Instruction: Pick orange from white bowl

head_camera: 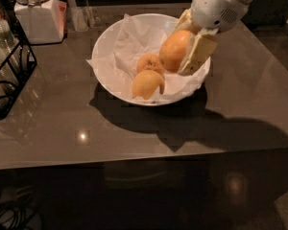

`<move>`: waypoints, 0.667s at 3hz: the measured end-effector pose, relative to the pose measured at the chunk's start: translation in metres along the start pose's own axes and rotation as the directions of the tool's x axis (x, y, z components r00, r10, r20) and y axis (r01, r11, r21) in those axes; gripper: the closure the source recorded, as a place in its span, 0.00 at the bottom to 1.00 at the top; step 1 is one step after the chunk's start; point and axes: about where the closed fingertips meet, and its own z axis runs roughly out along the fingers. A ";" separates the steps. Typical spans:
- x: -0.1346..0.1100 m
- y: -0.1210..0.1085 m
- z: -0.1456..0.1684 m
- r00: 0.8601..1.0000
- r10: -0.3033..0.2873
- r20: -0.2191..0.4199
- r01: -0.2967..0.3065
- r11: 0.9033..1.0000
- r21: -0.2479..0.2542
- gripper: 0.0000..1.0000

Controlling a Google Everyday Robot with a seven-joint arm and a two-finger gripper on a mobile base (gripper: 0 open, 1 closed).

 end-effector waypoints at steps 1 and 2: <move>-0.006 0.026 -0.049 1.000 0.001 0.013 -0.002 0.995 0.101 1.00; -0.008 0.053 -0.084 1.000 0.019 0.010 -0.021 0.984 0.180 1.00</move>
Offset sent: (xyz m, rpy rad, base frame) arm -0.1059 -0.0645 0.0949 0.0494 -0.2085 -0.1653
